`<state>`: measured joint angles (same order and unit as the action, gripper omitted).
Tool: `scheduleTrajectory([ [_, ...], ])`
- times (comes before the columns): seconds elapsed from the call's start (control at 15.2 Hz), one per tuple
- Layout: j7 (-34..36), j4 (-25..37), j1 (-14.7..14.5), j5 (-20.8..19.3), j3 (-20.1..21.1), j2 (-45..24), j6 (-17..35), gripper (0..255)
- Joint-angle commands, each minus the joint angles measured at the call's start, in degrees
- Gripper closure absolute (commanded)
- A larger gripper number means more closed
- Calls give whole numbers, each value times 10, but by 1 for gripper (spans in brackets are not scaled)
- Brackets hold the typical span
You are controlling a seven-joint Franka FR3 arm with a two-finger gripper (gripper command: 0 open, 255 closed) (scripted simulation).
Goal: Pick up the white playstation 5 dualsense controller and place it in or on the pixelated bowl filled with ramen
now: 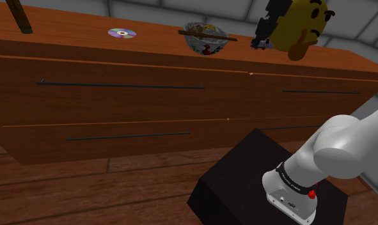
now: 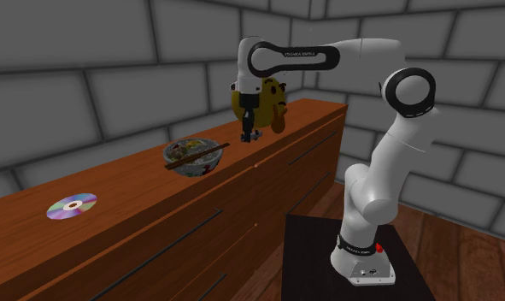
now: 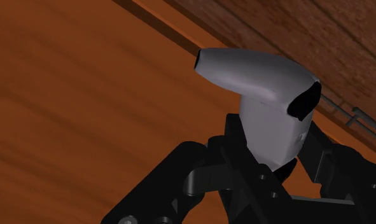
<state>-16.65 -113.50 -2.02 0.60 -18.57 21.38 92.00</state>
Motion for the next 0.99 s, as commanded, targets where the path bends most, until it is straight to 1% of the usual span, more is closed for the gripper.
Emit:
scheduleTrajectory([
  [0.0,0,19,-1,1,0,-4,-15,255],
  [0.92,3,165,-6,12,-3,-41,-125,255],
])
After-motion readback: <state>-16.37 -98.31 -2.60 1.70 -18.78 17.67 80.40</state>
